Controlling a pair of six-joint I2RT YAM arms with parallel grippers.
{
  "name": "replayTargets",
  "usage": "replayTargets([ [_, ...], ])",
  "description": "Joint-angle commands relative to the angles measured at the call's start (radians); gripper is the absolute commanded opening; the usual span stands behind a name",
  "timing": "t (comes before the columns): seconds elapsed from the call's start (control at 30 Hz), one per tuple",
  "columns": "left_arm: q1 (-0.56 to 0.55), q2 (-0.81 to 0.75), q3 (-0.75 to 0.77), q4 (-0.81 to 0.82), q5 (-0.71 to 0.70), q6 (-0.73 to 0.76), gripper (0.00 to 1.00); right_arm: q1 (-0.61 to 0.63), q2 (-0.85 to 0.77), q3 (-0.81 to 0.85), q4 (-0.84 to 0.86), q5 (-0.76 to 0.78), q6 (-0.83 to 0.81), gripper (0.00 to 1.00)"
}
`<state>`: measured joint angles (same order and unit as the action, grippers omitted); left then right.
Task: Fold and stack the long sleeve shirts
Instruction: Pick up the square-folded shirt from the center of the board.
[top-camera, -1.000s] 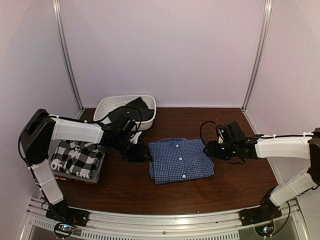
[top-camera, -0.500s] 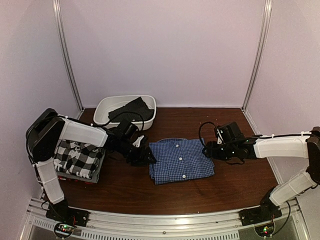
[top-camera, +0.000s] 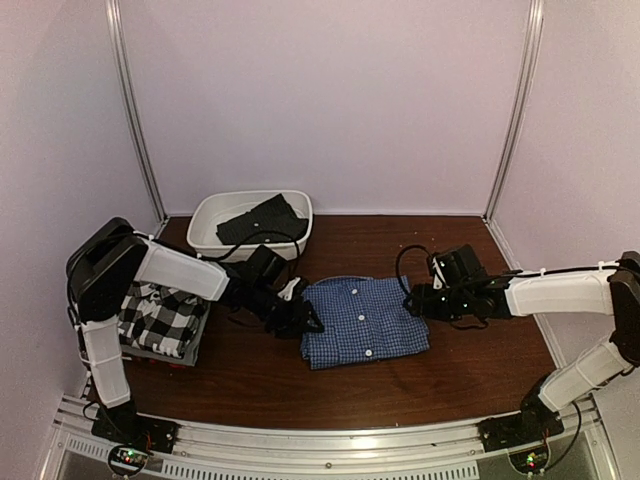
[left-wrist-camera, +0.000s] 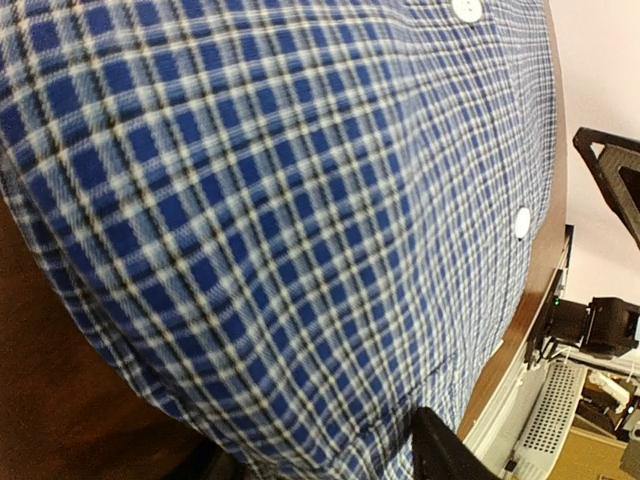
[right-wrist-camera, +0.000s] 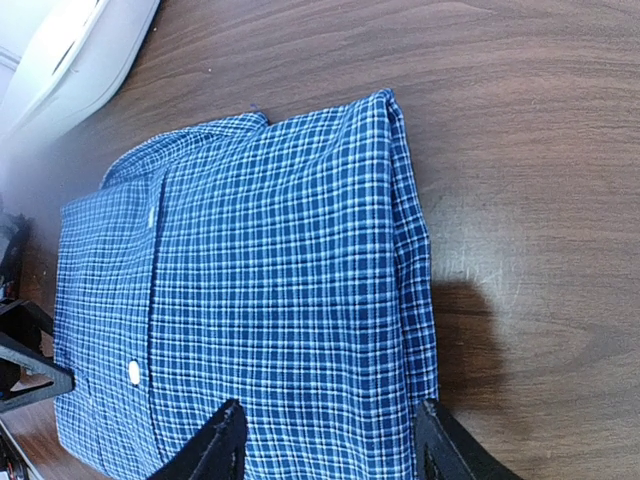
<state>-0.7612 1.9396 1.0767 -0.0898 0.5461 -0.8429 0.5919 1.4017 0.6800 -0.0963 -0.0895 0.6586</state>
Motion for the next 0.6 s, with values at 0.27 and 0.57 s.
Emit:
replayTargets([
  [0.27,-0.013,0.039,-0.002,0.156,0.022,-0.141,0.15,-0.008,0.009,-0.034,0.040,-0.014,-0.002,0.58],
  [0.57,0.015,-0.044,0.036,-0.015,-0.005,-0.021,0.00,-0.007,0.010,-0.020,0.027,-0.021,-0.005,0.58],
])
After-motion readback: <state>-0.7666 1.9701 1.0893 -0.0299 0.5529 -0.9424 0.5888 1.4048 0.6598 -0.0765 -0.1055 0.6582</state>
